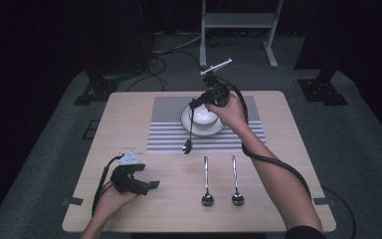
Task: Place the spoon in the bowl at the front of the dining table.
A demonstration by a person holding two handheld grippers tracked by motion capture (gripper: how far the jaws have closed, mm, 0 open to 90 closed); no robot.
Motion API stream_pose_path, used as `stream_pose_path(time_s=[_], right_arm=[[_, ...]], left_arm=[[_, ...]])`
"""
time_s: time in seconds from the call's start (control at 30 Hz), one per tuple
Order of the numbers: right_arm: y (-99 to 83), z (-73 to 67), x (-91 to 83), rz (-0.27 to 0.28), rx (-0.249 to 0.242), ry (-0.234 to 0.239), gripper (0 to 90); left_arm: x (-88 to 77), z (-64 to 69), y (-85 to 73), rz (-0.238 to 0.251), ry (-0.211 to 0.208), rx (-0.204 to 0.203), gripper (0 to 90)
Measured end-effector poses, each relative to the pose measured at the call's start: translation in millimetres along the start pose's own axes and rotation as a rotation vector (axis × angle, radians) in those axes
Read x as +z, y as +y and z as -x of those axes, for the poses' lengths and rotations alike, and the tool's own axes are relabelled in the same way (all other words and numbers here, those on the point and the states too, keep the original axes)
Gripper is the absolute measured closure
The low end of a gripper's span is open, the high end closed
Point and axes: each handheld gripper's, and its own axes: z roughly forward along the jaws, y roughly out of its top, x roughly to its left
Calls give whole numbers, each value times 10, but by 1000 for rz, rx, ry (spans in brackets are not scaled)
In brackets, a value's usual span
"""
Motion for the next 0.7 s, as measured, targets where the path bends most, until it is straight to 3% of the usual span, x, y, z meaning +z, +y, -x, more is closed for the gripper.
stream_pose_path(time_s=[0.7], right_arm=[[155,186,-162,73,53,-57,881]], left_arm=[[-17,1,1,13,8,-1,80]])
